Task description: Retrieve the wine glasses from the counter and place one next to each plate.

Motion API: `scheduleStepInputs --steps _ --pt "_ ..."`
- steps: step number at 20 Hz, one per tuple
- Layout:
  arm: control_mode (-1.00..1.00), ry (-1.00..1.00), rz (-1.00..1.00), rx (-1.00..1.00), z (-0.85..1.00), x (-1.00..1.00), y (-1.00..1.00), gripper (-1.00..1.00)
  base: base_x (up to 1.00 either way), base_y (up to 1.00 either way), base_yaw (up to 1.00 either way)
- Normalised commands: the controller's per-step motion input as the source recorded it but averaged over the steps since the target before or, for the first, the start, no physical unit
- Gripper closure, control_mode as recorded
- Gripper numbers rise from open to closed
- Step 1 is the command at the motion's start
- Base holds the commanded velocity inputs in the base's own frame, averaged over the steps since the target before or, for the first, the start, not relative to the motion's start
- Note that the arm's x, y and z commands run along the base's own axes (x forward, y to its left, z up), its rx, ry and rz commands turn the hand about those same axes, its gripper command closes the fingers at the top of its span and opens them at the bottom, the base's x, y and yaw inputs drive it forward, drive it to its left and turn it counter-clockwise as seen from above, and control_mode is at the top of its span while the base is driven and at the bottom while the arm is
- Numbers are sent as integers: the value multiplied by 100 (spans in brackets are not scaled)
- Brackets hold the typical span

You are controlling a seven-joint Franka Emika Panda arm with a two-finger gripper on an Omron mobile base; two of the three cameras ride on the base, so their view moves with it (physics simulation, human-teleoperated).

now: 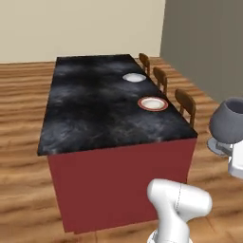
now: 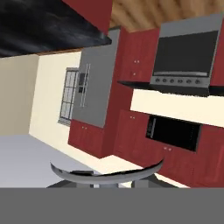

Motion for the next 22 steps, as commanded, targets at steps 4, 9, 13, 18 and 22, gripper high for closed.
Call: scheduleStepInputs --steps 4,9,13,18,22 --pt "100 0 0 0 0 0 0 100 0 -40 91" --pt "100 0 0 0 0 0 0 100 -57 -69 74" --pt "100 0 0 0 0 0 0 100 -78 -100 25" --pt "100 0 0 0 0 0 0 100 -35 -100 17" --pt "100 0 0 0 0 0 0 100 -18 -100 33"
